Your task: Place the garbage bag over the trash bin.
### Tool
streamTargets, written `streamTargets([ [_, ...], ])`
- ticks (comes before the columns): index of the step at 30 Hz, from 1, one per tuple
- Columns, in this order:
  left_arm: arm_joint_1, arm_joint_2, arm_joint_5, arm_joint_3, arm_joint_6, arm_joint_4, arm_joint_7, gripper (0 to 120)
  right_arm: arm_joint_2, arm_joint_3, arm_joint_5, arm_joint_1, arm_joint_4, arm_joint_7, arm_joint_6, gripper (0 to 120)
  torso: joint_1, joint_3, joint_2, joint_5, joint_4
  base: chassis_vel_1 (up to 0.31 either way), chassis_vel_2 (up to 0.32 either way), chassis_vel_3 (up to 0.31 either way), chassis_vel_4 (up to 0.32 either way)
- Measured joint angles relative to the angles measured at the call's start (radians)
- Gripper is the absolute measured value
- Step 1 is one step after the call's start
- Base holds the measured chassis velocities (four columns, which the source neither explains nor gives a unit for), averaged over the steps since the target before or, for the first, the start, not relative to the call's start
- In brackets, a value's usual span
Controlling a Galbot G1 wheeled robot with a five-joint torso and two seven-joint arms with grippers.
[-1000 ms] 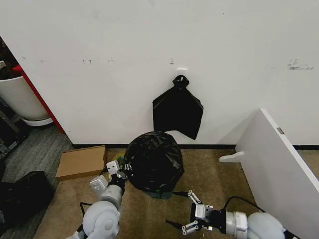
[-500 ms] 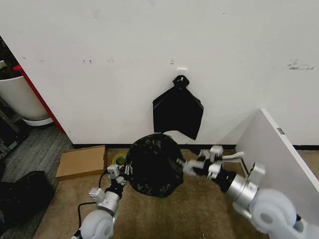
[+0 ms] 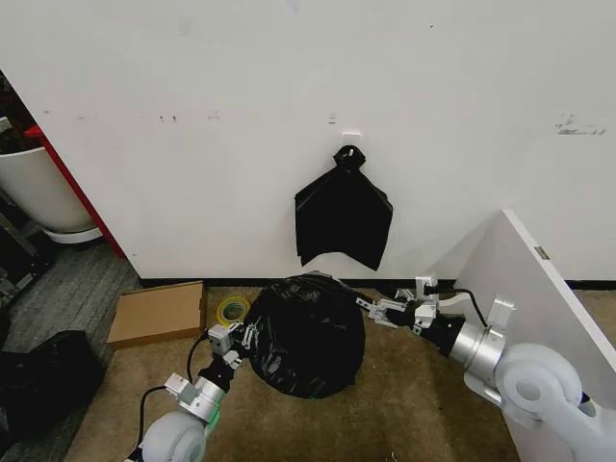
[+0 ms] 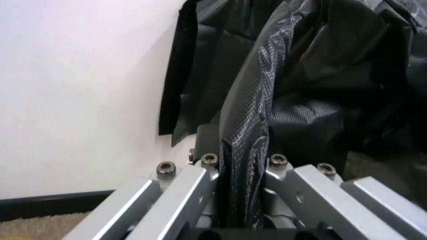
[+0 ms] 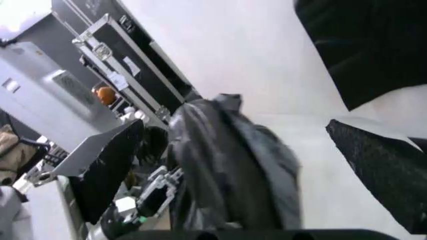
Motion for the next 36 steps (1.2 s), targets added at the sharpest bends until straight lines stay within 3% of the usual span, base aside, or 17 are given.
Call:
streamTargets([
  [15, 0.008, -0.005, -0.016, 0.014, -0.012, -0.001, 0.011, 3, 0.015, -0.008, 0.014, 0.014, -0.034, 0.001, -0.016, 97, 0.000, 0.000, 0.000, -0.0001, 0.0000, 0.000, 0.000, 0.000, 0.000],
  [27, 0.010, 0.008, -0.014, 0.019, -0.019, 0.006, 0.010, 3, 0.022, -0.019, -0.039, 0.010, -0.042, 0.001, -0.027, 56, 0.000, 0.000, 0.000, -0.0001, 0.0000, 0.000, 0.000, 0.000, 0.000],
  [31, 0.004, 0.010, -0.016, 0.020, -0.020, 0.004, 0.008, 3, 0.021, -0.019, -0.051, 0.009, -0.050, -0.004, -0.032, 37, 0.000, 0.000, 0.000, -0.0001, 0.0000, 0.000, 0.000, 0.000, 0.000],
  [33, 0.003, 0.010, -0.016, 0.021, -0.020, 0.004, 0.007, 3, 0.021, -0.019, -0.054, 0.008, -0.051, -0.005, -0.032, 35, 0.000, 0.000, 0.000, -0.0001, 0.0000, 0.000, 0.000, 0.000, 0.000],
  [36, -0.001, 0.008, -0.018, 0.021, -0.020, 0.003, 0.004, 3, 0.019, -0.020, -0.080, 0.009, -0.052, -0.014, -0.035, 20, 0.000, 0.000, 0.000, -0.0001, 0.0000, 0.000, 0.000, 0.000, 0.000],
])
